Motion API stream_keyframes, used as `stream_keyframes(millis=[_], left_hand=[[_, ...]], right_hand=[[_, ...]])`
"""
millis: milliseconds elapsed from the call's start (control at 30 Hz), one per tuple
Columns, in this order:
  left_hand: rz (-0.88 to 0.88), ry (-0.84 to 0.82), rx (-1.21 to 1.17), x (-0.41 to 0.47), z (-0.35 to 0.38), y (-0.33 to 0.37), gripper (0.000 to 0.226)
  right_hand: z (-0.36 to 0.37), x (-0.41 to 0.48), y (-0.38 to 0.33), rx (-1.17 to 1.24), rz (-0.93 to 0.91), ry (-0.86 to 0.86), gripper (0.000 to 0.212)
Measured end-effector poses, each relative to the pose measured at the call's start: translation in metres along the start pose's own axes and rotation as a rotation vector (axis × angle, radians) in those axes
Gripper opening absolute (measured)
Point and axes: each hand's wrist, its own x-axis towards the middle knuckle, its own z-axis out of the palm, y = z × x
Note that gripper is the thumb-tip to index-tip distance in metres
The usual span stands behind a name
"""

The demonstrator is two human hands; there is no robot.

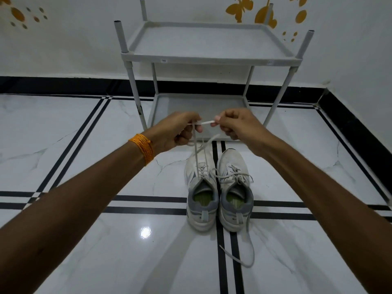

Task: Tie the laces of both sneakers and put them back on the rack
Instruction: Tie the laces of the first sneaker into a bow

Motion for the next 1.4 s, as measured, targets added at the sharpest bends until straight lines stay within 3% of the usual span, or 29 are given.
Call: stream_keyframes(millis=[133,200,267,433,533,600,667,767,833,933,1067,1167,1400], left_hand=[[0.180,0.202,0.186,0.003,-0.009,-0.021,0.014],[0.329,0.442,0.502,0.006,-0.032,-0.046,0.012],[0.323,0.561,0.760,0.009,-0.066,-0.086,0.017],[0.077,0.441,1.028,0.006,-0.098,-0.179,0.010],[-0.003,0.335,1.247,0.013,-0.081,-0.189,0.036],[-0.016,0.311,1.340,0.018,-0.064,-0.180,0.046],[0.114,0.252,1.292,0.023,-0.037,-0.166,0.046],[0.291,0.088,1.053,0.021,0.013,-0.156,0.030],[0.294,0.128,0.976,0.020,0.029,-0.158,0.021],[0.275,0.208,0.851,0.021,0.028,-0.162,0.014],[0.272,0.217,0.662,0.021,0.023,-0.162,0.029],[0.230,0.334,0.596,0.025,0.016,-0.169,0.032],[0.246,0.409,0.463,0.021,0.025,-0.187,0.043]], right_hand=[[-0.018,0.003,0.018,-0.070,0.048,0.141,0.027],[-0.035,0.001,0.045,-0.253,0.113,0.265,0.033],[-0.057,-0.009,0.080,-0.472,0.246,0.314,0.039],[-0.069,-0.035,0.158,-0.760,0.485,0.200,0.035],[-0.056,-0.037,0.170,-0.890,0.544,0.074,0.027],[-0.042,-0.034,0.164,-1.046,0.456,0.078,0.035],[-0.016,-0.027,0.147,-1.024,0.269,0.124,0.036],[0.038,-0.022,0.124,-0.781,0.111,-0.042,0.030],[0.063,-0.022,0.123,-0.759,0.112,-0.148,0.020],[0.068,-0.020,0.127,-0.772,0.072,-0.099,0.012],[0.061,-0.018,0.128,-0.711,0.053,-0.034,0.014],[0.052,-0.023,0.136,-0.716,0.097,0.063,0.015],[0.059,-0.028,0.144,-0.826,0.151,0.045,0.012]])
